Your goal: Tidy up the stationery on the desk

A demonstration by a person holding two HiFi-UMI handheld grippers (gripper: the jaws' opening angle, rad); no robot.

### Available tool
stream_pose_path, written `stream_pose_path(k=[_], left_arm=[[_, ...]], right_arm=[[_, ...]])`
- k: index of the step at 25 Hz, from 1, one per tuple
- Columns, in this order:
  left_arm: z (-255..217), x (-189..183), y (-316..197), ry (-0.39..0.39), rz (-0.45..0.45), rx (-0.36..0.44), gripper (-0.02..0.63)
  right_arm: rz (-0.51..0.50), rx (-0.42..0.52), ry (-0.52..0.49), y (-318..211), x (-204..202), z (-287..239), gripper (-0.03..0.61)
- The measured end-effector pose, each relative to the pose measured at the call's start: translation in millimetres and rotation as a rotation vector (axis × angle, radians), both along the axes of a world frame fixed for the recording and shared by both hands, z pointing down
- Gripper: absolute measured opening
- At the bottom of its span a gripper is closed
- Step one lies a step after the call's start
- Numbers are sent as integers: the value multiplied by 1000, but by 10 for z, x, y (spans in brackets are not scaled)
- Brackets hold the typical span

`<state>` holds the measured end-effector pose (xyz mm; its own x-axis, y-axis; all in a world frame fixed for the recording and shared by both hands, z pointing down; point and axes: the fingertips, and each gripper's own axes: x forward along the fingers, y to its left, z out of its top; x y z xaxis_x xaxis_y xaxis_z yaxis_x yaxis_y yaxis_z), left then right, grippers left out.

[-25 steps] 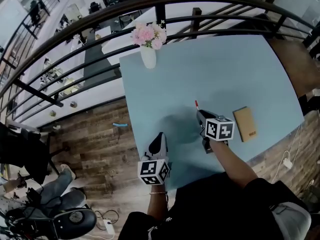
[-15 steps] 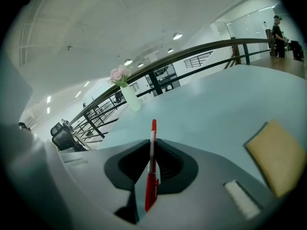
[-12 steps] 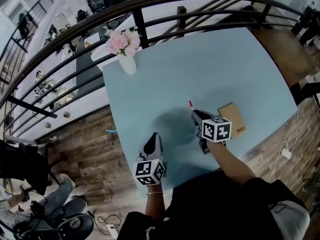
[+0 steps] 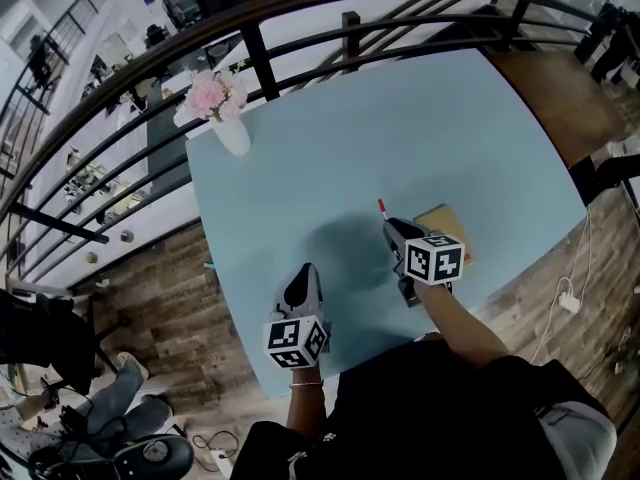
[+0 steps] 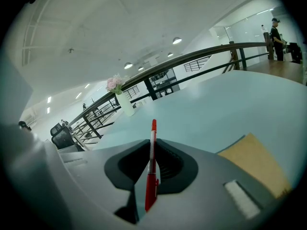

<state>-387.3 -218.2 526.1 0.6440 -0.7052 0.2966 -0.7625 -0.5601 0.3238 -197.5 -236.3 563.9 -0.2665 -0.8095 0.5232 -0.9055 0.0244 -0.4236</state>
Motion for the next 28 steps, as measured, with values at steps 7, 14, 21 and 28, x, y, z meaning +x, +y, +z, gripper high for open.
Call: stream_pose_path(k=[7, 14, 21, 28], left_arm=[[-33, 302, 119, -13, 8, 7, -3], [-91, 536, 233, -39, 0, 28, -3], [-143, 733, 335, -59, -21, 45, -3], [-185, 932, 443, -84, -46, 50, -3]], right_arm=[[-4, 10, 31, 183, 404, 5, 46], [-17, 27, 69, 370, 791, 8, 46], [-26, 16, 75, 530, 1134, 101, 46], [-43, 2, 116, 669, 1591, 163, 46]])
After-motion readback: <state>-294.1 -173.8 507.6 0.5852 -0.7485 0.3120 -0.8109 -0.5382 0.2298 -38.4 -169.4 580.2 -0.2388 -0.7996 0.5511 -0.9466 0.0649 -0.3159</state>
